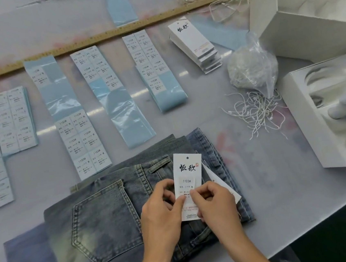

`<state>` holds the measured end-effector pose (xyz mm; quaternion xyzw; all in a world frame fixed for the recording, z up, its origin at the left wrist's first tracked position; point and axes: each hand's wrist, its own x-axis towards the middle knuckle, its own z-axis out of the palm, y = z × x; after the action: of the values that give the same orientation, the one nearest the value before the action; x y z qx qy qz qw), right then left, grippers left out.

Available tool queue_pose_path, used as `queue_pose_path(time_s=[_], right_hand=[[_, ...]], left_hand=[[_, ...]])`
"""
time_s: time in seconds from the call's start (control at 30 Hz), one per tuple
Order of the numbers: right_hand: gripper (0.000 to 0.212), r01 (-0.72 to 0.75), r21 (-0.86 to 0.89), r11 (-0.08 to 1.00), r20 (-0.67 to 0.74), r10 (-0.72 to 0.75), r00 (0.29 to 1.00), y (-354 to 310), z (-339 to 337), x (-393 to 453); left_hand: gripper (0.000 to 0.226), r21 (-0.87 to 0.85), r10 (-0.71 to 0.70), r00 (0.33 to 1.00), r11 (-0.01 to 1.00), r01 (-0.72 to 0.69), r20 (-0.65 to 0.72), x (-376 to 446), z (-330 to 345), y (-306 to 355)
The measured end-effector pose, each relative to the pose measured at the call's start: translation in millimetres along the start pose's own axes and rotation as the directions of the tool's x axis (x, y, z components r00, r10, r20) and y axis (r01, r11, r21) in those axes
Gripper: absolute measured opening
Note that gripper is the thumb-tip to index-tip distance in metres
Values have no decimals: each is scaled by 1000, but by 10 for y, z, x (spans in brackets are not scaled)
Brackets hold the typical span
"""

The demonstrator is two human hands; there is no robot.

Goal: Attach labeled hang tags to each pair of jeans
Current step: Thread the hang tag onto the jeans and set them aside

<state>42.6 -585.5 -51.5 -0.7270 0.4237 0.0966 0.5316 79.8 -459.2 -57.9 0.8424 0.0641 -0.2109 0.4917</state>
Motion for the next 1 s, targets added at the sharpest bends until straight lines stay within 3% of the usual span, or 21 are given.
queue_pose_path(time_s=[0.13,0.23,0.33,0.4,0.47,0.57,0.67,0.77,0.83,0.9,1.0], right_hand=[[28,108,-163,981,-89,-124,988,18,10,7],[45,165,-233,958,-129,-198,972,53,-99,65],[32,209,-66,976,28,-207,978,26,-164,68],[32,133,190,973,80,-150,985,-18,-182,38],[28,67,301,951,142,-115,983,-67,-232,20],[19,106,222,969,305,-172,937,-116,-340,-12],[12,134,144,980,389,-181,903,-143,-420,-26],[13,142,125,982,428,-182,885,-135,-482,80],[12,185,149,971,289,-222,931,-152,-543,254],[14,306,109,946,-3,-307,952,-205,-634,569],[15,458,-139,878,-326,-478,816,-387,-709,1186]], left_hand=[[51,-19,-7,1000,1000,7,-7,-12,16,1],[56,-134,-31,999,990,33,16,-6,3,-15],[49,-364,-60,990,926,102,124,-19,-49,-38],[31,-475,-54,977,868,148,205,-38,-94,-65],[26,-514,-47,963,838,183,267,-50,-133,-126],[26,-485,-7,947,857,171,320,-27,-144,-155],[10,-437,-8,982,895,91,187,87,-107,-15],[10,-431,-2,995,901,47,104,246,-29,140],[16,-446,-13,996,893,53,94,344,28,251],[16,-428,-13,995,902,56,103,420,86,338],[13,-369,11,987,928,51,163,510,122,415]])
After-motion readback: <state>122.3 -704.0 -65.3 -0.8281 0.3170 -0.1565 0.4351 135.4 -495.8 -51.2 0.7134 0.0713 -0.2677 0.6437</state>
